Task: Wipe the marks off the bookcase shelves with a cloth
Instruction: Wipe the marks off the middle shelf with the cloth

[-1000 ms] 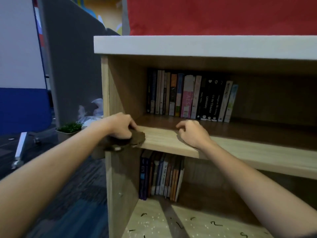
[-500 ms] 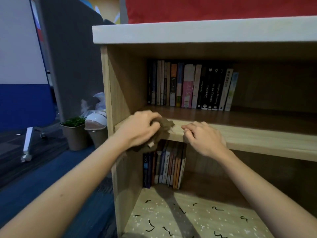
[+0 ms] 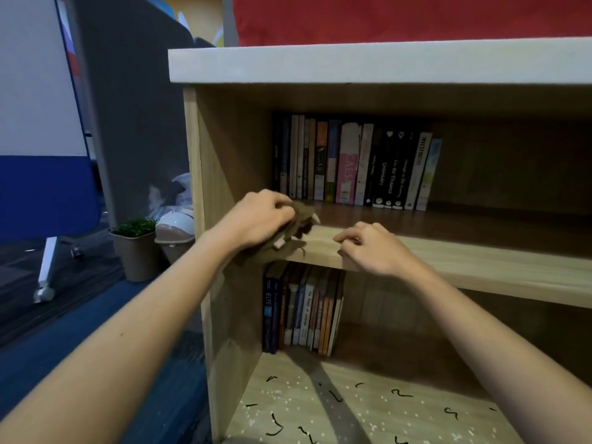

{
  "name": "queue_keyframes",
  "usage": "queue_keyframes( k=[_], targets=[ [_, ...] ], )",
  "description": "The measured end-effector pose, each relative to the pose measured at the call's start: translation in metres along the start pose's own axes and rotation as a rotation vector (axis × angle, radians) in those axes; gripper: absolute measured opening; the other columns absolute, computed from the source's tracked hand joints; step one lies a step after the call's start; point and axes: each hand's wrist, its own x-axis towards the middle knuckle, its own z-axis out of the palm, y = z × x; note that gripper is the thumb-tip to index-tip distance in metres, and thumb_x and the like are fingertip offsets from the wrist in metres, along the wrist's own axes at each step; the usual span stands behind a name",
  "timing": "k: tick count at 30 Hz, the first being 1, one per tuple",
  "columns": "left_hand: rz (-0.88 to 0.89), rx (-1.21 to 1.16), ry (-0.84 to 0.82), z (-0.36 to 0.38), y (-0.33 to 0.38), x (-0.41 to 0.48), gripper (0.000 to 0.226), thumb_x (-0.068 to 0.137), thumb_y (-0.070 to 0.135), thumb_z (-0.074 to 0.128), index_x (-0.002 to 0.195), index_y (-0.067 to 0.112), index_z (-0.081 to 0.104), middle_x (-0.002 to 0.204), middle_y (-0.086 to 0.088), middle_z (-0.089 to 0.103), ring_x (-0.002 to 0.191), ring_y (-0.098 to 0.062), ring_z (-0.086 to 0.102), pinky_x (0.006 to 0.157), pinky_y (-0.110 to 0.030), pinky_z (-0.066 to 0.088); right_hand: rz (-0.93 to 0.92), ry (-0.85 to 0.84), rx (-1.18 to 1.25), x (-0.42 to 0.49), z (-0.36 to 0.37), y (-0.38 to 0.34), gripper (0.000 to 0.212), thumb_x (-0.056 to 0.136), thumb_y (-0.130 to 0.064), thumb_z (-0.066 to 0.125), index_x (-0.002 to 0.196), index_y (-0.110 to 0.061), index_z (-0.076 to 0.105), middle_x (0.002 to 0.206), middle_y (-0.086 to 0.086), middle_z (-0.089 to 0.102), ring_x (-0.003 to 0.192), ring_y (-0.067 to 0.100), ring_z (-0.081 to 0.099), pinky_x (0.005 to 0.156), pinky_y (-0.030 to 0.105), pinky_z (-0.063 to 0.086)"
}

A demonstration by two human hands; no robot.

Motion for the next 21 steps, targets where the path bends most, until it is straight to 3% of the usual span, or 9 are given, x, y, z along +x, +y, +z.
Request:
queue_keyframes(
  k=[2,4,6,8,11,13,15,21],
  targets=[
    [-0.102,0.094,0.041,-0.005,-0.015,0.016,0.029,0.097,0.026,0.04,0.122,0.025,0.054,0.104,0.0,0.063,0.088,-0.014,0.06,0.08,-0.03,0.048,0.03,-0.087,0.109,0.018,-0.01,0.004,0.027,0.091,-0.024,0.042,0.104,-0.03,0.064,0.119,-0.002,0.055,0.114,0.018,0.047,0.098,0.039,0.039],
    [-0.118,0.267,-0.058,0.012,-0.021,0.017,0.032,0.097,0.025,0.038,0.126,0.025,0.053,0.114,-0.003,0.059,0.097,-0.02,0.058,0.086,-0.035,0.045,0.084,-0.147,0.141,0.036,-0.01,0.008,0.025,0.092,-0.023,0.041,0.102,-0.031,0.063,0.121,-0.003,0.057,0.115,0.019,0.048,0.102,0.041,0.036],
    [-0.019,0.276,-0.143,0.028,-0.014,0.013,0.033,0.096,0.025,0.04,0.127,0.024,0.054,0.124,-0.002,0.053,0.108,-0.021,0.053,0.092,-0.034,0.04,0.15,-0.158,0.103,0.055,-0.005,0.015,0.03,0.094,-0.028,0.038,0.116,-0.026,0.058,0.132,0.003,0.053,0.122,0.024,0.045,0.105,0.046,0.033],
    [0.059,0.158,-0.223,0.023,-0.003,0.011,0.032,0.096,0.021,0.043,0.125,0.023,0.056,0.125,0.0,0.054,0.112,-0.017,0.051,0.098,-0.033,0.04,0.227,-0.161,0.046,0.069,-0.002,0.02,0.039,0.096,-0.029,0.036,0.129,-0.013,0.049,0.137,0.011,0.047,0.123,0.029,0.044,0.103,0.041,0.035],
    [0.023,0.241,-0.159,0.009,-0.023,0.046,0.036,0.096,0.013,0.042,0.129,0.023,0.052,0.126,-0.002,0.053,0.113,-0.02,0.052,0.099,-0.038,0.043,0.27,-0.173,0.002,0.081,0.003,0.026,0.045,0.098,-0.031,0.031,0.135,-0.006,0.041,0.141,0.016,0.042,0.125,0.03,0.043,0.1,0.035,0.036],
    [-0.077,0.357,-0.088,0.01,-0.05,0.081,0.04,0.096,0.009,0.038,0.132,0.022,0.049,0.129,-0.008,0.052,0.114,-0.026,0.052,0.096,-0.036,0.043,0.278,-0.228,-0.009,0.087,0.01,0.032,0.049,0.099,-0.034,0.028,0.14,-0.008,0.035,0.147,0.014,0.033,0.131,0.029,0.037,0.104,0.034,0.031],
    [-0.177,0.387,-0.12,0.019,-0.069,0.112,0.036,0.098,0.013,0.038,0.132,0.019,0.05,0.129,-0.012,0.054,0.113,-0.028,0.052,0.091,-0.03,0.04,0.277,-0.267,-0.008,0.094,0.015,0.039,0.051,0.099,-0.037,0.026,0.143,-0.012,0.029,0.151,0.011,0.027,0.134,0.028,0.032,0.107,0.034,0.028],
    [-0.193,0.354,-0.203,0.052,-0.096,0.195,0.035,0.098,0.021,0.04,0.129,0.008,0.051,0.131,-0.015,0.052,0.114,-0.03,0.052,0.093,-0.034,0.041,0.265,-0.254,-0.047,0.108,0.025,0.052,0.054,0.095,-0.044,0.026,0.145,-0.024,0.022,0.154,0.004,0.021,0.138,0.027,0.025,0.111,0.044,0.022]
  ],
)
